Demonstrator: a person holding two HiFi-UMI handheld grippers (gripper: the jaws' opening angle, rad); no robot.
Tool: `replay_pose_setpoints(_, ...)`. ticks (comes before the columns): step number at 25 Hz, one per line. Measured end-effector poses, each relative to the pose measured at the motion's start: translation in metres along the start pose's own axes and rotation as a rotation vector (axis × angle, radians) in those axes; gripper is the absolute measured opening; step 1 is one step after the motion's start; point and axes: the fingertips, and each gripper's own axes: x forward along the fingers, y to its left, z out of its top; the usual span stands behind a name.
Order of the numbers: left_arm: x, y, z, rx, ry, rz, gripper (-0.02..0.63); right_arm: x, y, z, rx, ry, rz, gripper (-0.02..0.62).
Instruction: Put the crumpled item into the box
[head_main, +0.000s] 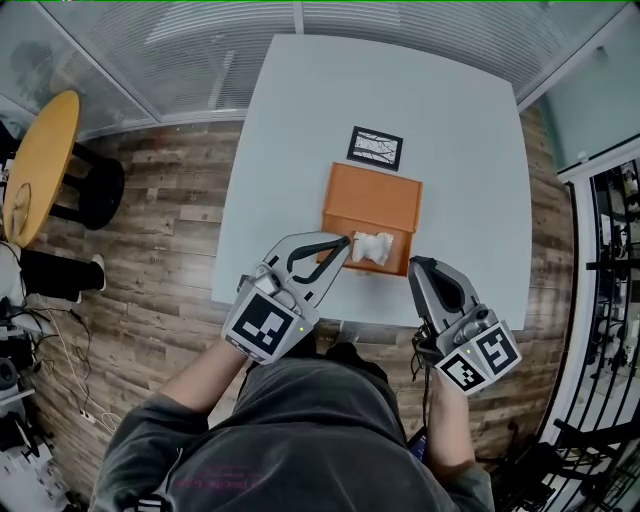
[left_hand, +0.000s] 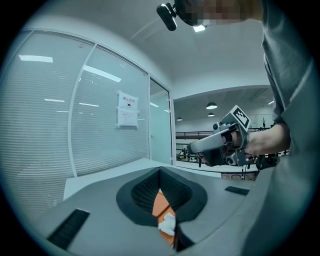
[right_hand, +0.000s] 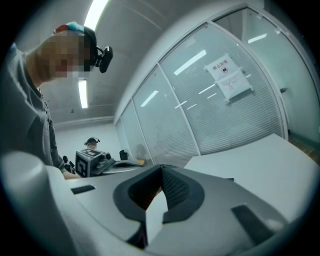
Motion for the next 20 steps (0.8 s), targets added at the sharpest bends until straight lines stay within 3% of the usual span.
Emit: replay_pose_setpoints(20, -0.016, 0.007, 0.001, -0.011, 0.001, 0.014, 0.012, 0.013, 0.02, 0.001, -0.011, 0.003, 0.054, 0.0)
